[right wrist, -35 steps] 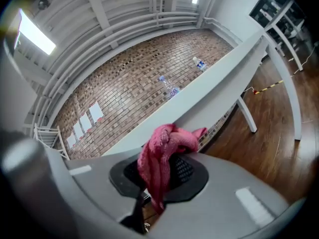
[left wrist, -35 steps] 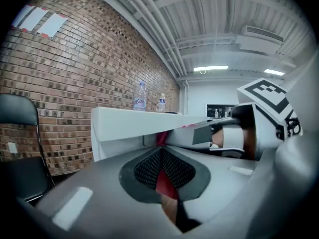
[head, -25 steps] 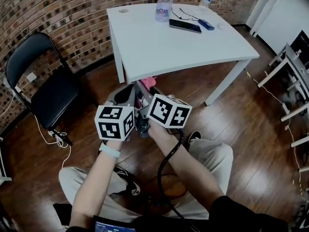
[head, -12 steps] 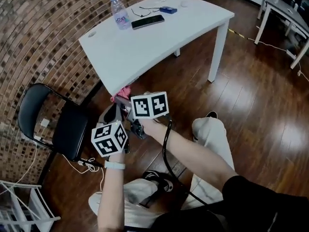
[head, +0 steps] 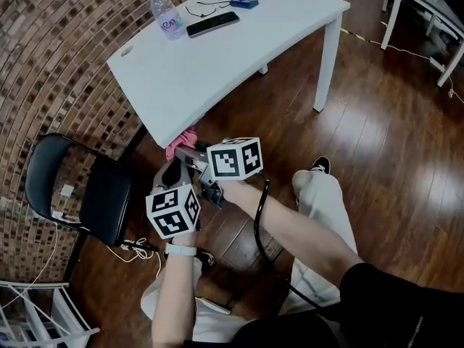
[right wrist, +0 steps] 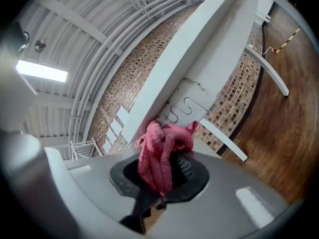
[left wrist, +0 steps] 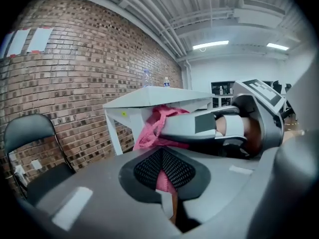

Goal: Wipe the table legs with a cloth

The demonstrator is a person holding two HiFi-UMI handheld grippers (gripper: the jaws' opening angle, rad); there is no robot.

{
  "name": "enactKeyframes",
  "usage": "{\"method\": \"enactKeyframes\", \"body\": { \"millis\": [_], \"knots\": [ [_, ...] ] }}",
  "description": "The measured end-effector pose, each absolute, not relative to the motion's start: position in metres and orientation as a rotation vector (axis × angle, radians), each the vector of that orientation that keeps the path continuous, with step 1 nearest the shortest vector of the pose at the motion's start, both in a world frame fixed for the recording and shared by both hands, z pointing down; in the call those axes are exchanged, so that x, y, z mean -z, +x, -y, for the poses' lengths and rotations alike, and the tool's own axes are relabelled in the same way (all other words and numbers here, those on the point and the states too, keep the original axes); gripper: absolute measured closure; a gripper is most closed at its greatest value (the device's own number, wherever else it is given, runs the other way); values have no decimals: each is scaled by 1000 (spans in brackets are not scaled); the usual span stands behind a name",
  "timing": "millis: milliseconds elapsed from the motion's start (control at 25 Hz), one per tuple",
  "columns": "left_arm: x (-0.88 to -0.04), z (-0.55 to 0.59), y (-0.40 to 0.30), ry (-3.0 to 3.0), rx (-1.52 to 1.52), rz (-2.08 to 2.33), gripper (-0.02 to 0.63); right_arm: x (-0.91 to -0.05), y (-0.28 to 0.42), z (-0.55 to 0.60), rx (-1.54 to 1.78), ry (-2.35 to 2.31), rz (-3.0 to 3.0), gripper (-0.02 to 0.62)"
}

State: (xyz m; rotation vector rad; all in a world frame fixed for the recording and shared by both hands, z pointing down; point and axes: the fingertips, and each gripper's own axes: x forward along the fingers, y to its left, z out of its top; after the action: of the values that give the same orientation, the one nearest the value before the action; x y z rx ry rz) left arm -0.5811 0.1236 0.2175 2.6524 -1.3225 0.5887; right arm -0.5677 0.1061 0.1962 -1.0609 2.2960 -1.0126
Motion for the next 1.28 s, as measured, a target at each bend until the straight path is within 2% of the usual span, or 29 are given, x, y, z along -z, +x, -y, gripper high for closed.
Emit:
{"method": "enactKeyframes", "body": {
  "millis": [320, 520, 680, 960, 1280],
  "knots": [
    [-222, -116, -569, 2718, -566, 1265, 606, -194, -558, -109, 937, -1103, -2343, 540],
    [-221, -115, -572, 2756, -558, 1242, 606, -199, -555, -110, 896, -1308, -2355, 513],
    [-233, -115, -572, 2757, -532, 1197, 606, -213, -553, -109, 920, -1350, -2312, 535],
    [-278, -115, -564, 2759, -526, 1132, 606, -255, -548, -108, 987, -1404, -2298, 535],
    [-366, -114, -569, 2645, -558, 1061, 606, -342, -553, -106, 1163, -1529, -2274, 536]
  ]
}}
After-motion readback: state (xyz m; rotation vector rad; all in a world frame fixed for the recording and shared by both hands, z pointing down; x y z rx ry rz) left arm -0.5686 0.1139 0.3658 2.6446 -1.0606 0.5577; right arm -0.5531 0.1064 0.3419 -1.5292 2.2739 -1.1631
